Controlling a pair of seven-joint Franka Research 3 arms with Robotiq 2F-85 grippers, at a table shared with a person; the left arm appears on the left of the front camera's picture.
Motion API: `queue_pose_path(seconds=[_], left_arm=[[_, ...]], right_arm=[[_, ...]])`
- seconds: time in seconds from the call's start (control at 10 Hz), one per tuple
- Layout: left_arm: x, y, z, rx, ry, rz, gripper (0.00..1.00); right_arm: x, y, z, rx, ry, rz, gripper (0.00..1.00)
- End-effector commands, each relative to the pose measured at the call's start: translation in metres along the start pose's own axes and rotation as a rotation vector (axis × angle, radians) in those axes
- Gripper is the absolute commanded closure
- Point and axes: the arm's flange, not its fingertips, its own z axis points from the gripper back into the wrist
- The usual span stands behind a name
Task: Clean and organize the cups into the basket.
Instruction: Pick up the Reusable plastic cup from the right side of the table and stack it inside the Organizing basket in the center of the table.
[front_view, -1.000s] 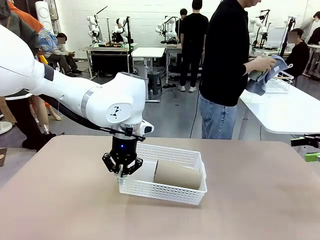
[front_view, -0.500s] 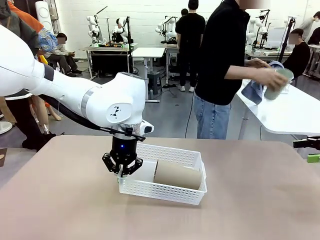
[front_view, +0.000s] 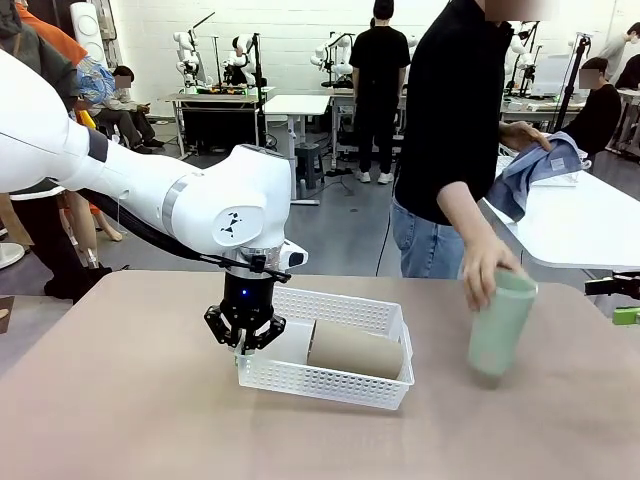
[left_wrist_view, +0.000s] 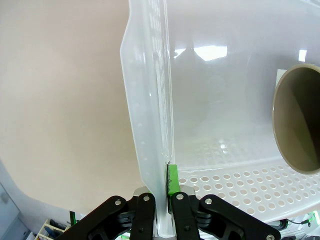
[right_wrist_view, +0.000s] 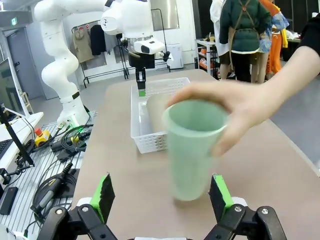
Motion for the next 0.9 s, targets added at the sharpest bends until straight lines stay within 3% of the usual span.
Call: queue_pose_path(seconds=[0.0, 0.8], left_arm=[[-0.0004, 0.0, -0.0026, 0.007, 0.0, -0.012, 1.0], [-0.0004, 0.0, -0.0026, 0.007, 0.0, -0.012, 1.0]], right_arm=[[0.002, 0.0008, 0.0004, -0.001, 0.01, 0.003, 0.0], [0.002, 0.0008, 0.0004, -0.001, 0.01, 0.003, 0.0]])
